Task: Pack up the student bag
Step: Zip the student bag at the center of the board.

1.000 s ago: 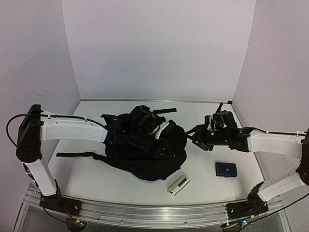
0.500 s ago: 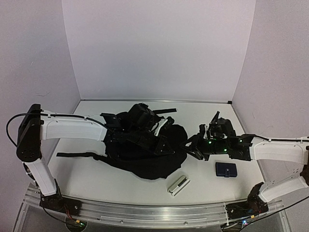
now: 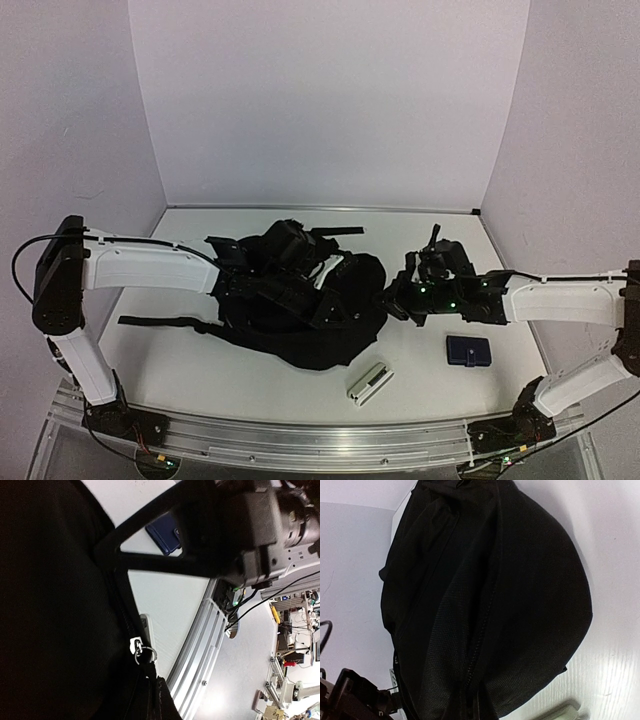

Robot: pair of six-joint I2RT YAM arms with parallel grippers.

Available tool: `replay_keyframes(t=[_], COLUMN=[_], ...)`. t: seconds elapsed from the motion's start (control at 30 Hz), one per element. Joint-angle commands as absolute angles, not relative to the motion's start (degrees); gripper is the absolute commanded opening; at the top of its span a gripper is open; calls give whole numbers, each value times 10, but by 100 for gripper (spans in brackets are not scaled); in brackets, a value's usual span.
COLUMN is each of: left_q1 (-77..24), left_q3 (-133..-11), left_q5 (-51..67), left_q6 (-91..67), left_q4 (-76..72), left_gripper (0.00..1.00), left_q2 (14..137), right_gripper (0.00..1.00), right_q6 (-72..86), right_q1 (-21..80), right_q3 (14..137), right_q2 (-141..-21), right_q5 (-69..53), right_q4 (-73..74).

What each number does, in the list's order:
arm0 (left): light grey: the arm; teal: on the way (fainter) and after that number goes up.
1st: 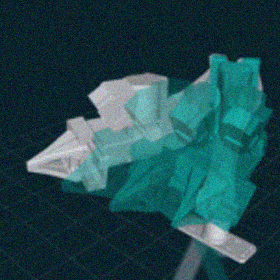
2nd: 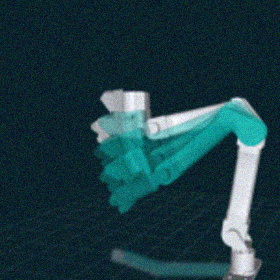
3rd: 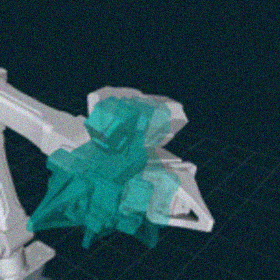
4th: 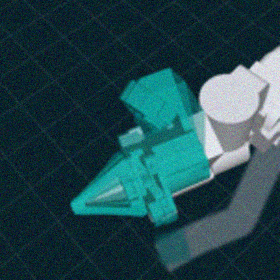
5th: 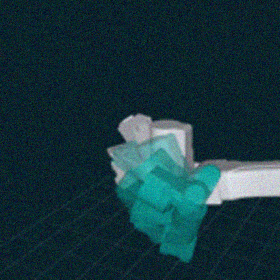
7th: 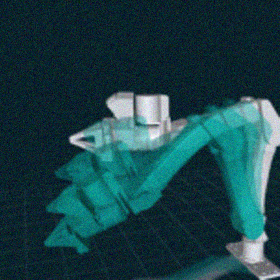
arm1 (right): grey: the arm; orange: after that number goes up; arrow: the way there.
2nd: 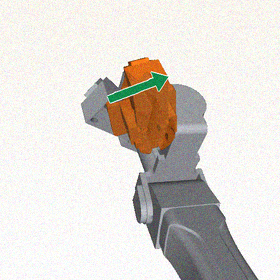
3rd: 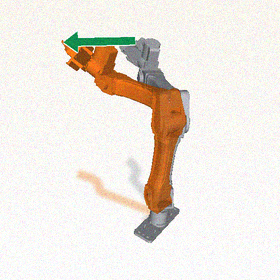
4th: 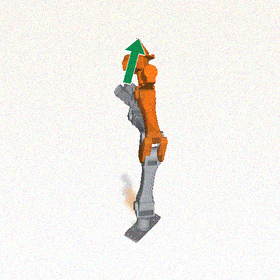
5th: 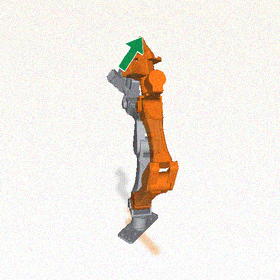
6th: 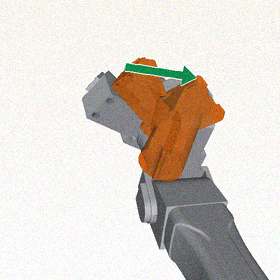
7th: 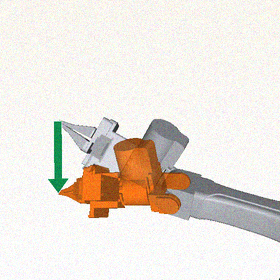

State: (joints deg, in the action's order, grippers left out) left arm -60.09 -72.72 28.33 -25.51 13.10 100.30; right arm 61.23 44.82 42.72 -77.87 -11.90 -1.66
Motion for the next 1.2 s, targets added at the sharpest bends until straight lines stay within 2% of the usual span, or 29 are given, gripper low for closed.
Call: replay_keyframes(t=[0.0, 0.27, 0.8, 1.17], left_q1=[-599, -598, -514, -483], left_q3=[-715, -679, -564, -556], left_q5=[294, 279, 190, 118], left_q6=[-216, -206, -186, -226], left_q4=[197, 266, 279, 275], left_gripper=[0, 0, 0, 0], left_q2=[951, 903, 836, 852], right_gripper=[0, 0, 0, 0], right_q6=[573, 516, 441, 430], right_q1=[433, 406, 326, 301], right_q3=[478, 530, 601, 611], right_q2=[-775, -772, -867, -902], right_q5=[19, 193, 206, 200], right_q4=[3, 97, 98, 80])
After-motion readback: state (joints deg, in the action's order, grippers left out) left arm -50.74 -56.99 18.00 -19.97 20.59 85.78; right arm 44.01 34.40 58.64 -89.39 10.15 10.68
